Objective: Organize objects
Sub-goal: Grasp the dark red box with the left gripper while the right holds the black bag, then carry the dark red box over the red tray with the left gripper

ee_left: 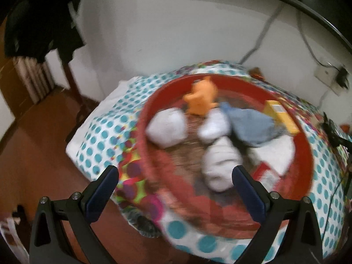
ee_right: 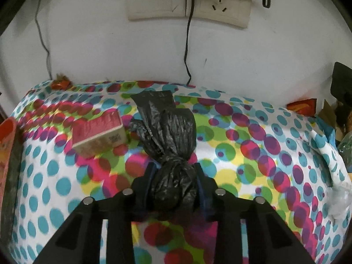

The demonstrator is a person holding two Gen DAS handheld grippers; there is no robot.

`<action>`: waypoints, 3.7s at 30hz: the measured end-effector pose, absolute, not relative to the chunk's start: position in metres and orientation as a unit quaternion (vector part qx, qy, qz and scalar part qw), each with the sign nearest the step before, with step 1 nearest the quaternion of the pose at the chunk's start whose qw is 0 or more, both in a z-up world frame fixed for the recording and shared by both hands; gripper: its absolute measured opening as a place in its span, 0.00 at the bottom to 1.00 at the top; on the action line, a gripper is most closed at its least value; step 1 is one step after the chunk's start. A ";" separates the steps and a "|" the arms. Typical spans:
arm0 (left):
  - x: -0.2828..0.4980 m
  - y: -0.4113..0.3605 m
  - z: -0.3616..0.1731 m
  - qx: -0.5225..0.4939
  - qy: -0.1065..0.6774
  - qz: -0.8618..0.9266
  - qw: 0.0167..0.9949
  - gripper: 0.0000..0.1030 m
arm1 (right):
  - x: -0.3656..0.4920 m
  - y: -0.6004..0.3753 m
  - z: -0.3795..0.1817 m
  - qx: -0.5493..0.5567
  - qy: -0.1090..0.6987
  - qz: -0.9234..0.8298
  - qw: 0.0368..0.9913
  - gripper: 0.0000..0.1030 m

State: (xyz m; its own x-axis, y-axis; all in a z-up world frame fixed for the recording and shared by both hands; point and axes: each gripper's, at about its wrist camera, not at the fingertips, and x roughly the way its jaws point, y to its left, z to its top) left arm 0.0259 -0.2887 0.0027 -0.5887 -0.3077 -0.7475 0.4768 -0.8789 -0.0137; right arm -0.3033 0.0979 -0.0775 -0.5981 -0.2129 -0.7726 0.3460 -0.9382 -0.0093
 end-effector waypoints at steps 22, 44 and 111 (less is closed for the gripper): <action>-0.179 -0.049 0.016 0.433 -0.046 -0.899 -0.041 1.00 | -0.251 0.186 -0.076 0.424 0.037 -0.890 0.165 0.31; -0.329 -0.008 -0.053 0.501 -0.056 -0.860 -0.073 0.82 | -0.251 0.185 -0.073 0.424 0.033 -0.889 0.169 0.33; -0.127 -0.025 -0.011 0.488 -0.008 -0.872 -0.041 0.26 | -0.248 0.177 -0.073 0.422 0.078 -0.890 0.150 0.33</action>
State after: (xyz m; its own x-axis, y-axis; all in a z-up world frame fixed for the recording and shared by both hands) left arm -0.1269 -0.0245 -0.0110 -0.5205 0.0643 -0.8514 -0.0794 -0.9965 -0.0267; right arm -0.2477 0.1773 -0.0726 -0.5979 -0.2016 -0.7758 0.3335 -0.9427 -0.0121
